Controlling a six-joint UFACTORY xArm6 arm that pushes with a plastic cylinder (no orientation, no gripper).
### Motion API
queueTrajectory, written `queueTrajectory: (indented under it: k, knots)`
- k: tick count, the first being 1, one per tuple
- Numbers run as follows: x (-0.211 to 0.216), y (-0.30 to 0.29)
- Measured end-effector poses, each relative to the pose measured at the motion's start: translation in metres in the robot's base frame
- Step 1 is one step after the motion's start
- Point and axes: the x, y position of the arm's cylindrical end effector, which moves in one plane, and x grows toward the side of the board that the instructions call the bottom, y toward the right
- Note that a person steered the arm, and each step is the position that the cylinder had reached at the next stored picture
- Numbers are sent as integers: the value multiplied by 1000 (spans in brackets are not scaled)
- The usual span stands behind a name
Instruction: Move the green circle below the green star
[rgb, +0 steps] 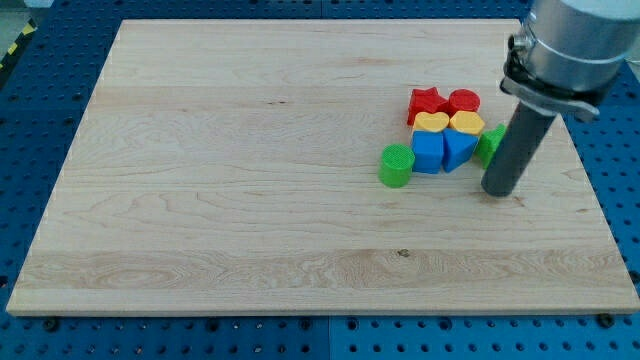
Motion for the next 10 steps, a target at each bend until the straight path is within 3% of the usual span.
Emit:
queueTrajectory:
  k: [2,3,4,5,6,7,8,10]
  knots:
    - [53,-68]
    - [49,-136]
    - [0,-174]
    - [-58,-176]
    - [-77,-165]
    - [-64,-129]
    - [-16,-129]
    - [17,-102]
